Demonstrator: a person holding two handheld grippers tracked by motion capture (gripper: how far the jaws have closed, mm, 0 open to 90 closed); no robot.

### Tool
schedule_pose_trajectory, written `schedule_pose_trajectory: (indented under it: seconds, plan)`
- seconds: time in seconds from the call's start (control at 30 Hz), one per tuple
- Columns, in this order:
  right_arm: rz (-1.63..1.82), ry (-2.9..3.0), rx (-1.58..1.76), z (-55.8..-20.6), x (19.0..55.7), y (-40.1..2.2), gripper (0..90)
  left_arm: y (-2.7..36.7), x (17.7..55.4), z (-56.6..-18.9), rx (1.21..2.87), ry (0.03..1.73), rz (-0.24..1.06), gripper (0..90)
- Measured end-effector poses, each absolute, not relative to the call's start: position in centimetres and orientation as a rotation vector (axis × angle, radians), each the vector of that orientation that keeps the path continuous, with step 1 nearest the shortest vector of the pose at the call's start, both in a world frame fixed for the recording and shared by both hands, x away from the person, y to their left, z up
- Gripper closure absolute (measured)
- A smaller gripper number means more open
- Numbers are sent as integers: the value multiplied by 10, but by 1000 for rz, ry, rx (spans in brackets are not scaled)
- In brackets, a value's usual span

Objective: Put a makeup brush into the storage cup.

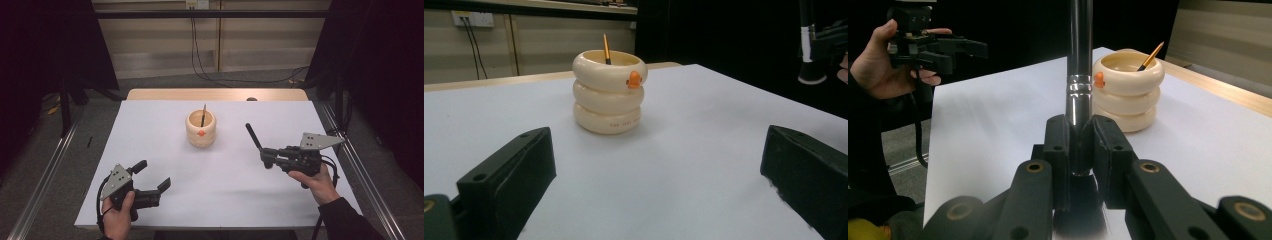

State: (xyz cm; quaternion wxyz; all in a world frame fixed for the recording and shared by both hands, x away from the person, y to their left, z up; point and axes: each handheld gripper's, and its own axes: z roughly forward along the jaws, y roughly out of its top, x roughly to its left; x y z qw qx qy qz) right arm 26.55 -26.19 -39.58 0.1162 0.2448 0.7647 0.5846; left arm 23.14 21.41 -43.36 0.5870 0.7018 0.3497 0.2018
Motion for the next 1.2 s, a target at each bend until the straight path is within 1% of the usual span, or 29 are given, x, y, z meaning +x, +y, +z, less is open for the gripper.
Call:
schedule_pose_trajectory:
  seconds: [0.17,0.33,0.73,1.2]
  plan:
    - [1724,2233,737,-400,253,-270,775,214,231,-433,1631,807,461,10]
    - [1702,2257,741,-406,250,-269,776,213,229,-434,1627,811,463,10]
    - [1710,2319,690,-401,251,-259,776,211,230,-434,1635,793,436,10]
    - [1628,2488,608,-396,260,-242,776,211,231,-434,1649,795,460,10]
